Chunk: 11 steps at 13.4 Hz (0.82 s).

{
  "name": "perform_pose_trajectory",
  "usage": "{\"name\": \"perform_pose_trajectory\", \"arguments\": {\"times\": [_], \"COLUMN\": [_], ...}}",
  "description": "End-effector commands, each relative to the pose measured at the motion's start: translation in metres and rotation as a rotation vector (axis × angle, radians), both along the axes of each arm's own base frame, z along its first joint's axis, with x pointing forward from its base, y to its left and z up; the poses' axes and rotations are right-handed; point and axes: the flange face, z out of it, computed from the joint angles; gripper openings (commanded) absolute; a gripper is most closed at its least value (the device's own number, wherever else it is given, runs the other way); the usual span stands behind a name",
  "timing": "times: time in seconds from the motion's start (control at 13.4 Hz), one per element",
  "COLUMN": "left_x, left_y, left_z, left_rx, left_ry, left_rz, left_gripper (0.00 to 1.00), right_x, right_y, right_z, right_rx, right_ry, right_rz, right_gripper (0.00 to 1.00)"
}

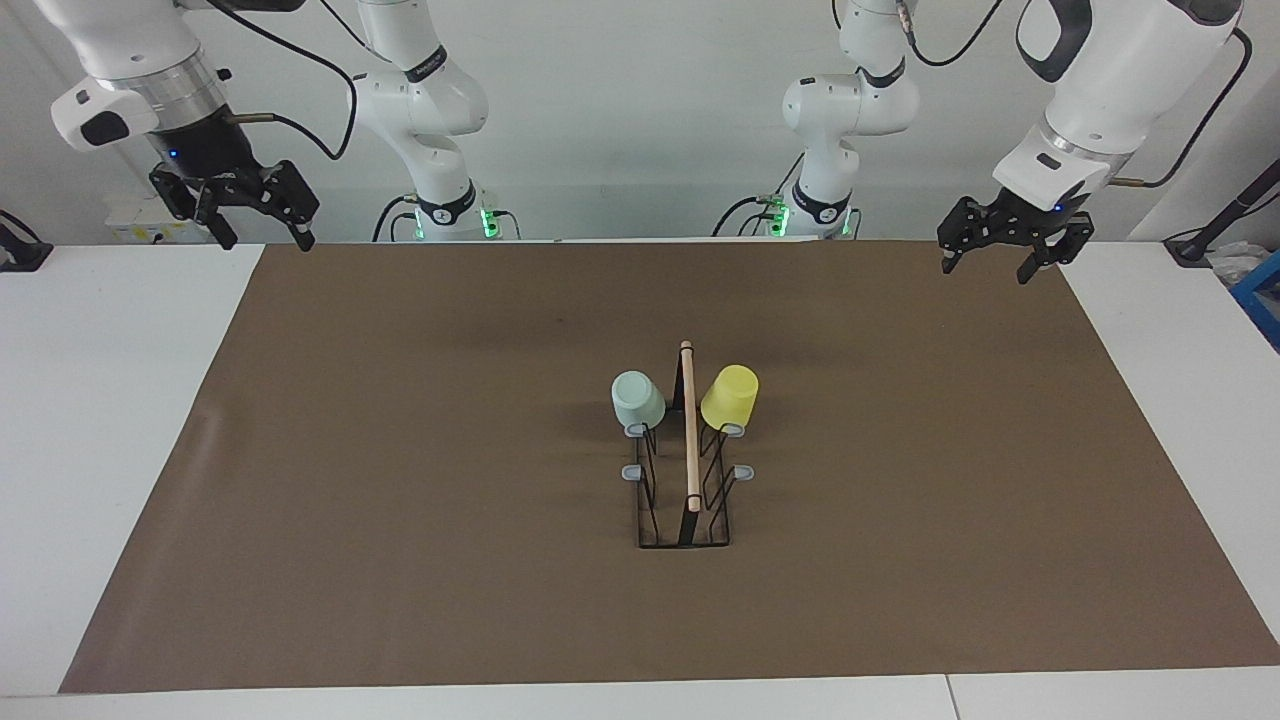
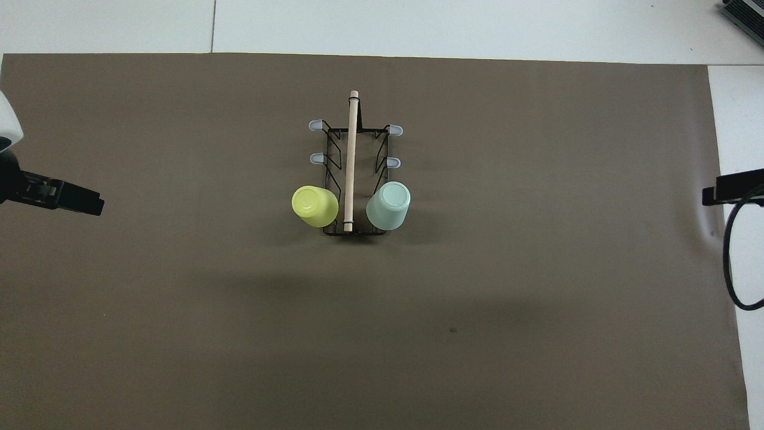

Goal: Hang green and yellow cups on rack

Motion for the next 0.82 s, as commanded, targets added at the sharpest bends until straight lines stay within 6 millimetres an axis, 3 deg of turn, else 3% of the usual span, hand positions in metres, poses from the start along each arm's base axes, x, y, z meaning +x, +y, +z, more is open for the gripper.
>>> {"name": "perform_pose_trajectory", "arguments": {"times": [0.0, 0.22, 0.75], "left_x": [-0.003, -0.004, -0.004], "left_y": [0.004, 0.007, 0.009], "left_z": [0.004, 0.003, 0.0], "left_rx": [-0.009, -0.011, -0.014], "left_ry": [0.004, 0.005, 0.007], "left_rz": [0.009, 0.012, 0.017], "left_gripper": [1.0, 1.0, 1.0], "right_x": [0.004, 0.011, 0.012], "right_y": [0.001, 0.005, 0.012], "right_z": [0.003, -0.007, -0.007], "right_rx": [-0.011, -0.017, -0.016], "right_ry": [0.007, 0.019, 0.021], "right_rz": [-0.018, -0.011, 0.003], "right_gripper": [1.0, 1.0, 1.0]}}
